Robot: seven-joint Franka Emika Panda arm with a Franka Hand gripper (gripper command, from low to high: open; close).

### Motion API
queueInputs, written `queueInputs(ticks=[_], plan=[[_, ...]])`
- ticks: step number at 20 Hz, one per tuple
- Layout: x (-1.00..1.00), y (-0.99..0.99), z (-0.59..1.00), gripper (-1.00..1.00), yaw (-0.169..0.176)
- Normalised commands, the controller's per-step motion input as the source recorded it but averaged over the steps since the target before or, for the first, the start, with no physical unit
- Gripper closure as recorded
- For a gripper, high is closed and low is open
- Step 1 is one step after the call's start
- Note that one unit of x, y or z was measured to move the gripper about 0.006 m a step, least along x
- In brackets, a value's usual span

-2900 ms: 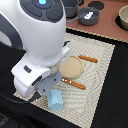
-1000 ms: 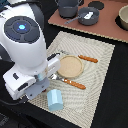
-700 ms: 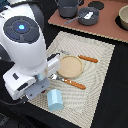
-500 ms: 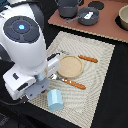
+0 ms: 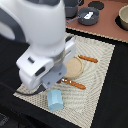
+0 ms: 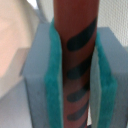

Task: Interact with the objects in diverse but meaningful ways.

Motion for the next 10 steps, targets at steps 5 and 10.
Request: queueInputs(ticks=[5,10], plan=[[0.21,0.85,0.14,1.00,0.000],[0.01,0.92,-0.27,1.00,0.000]])
